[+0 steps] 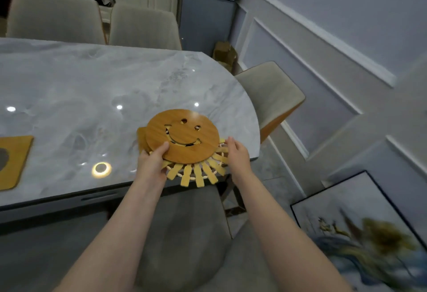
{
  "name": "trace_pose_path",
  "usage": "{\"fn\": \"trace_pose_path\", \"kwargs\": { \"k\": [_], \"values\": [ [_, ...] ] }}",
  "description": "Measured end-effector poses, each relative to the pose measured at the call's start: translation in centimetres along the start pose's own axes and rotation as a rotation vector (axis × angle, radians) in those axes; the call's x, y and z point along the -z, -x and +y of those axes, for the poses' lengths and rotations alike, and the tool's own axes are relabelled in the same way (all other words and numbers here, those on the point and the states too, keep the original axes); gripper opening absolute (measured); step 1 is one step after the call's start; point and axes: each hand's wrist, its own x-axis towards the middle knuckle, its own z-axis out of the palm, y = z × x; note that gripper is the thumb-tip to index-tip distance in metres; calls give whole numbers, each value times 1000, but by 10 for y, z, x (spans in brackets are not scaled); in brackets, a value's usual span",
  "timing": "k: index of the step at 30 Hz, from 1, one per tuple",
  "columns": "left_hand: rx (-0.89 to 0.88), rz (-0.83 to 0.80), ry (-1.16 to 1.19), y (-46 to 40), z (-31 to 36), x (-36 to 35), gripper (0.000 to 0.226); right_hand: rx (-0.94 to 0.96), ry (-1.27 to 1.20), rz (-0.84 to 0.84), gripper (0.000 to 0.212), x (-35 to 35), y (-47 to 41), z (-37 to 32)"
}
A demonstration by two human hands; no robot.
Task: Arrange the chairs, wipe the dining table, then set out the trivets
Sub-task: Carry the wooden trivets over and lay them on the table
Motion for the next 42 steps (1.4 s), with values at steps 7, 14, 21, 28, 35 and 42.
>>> {"fn": "trace_pose_path", "kwargs": {
  "k": [7,14,21,28,35,42],
  "values": [
    [69,-187,-94,53,-68,-106,46,-30,-63,158,46,142,-7,7],
    [86,-328,-207,114,-168,-253,41,-58,-120,177,63,325,-42,27],
    [145,-383,-202,150,-240,-366,45,-125,-126,182,47,464,-85,24],
    [151,-405,-205,128,-264,-462,43,-153,-197,189,32,524,-163,12],
    [166,-305,-113,47,-261,-550,41,-160,-246,134,15,528,-287,-23],
    [81,-233,-70,-50,-214,-650,41,-122,-250,58,13,508,-436,-85]
  ]
}}
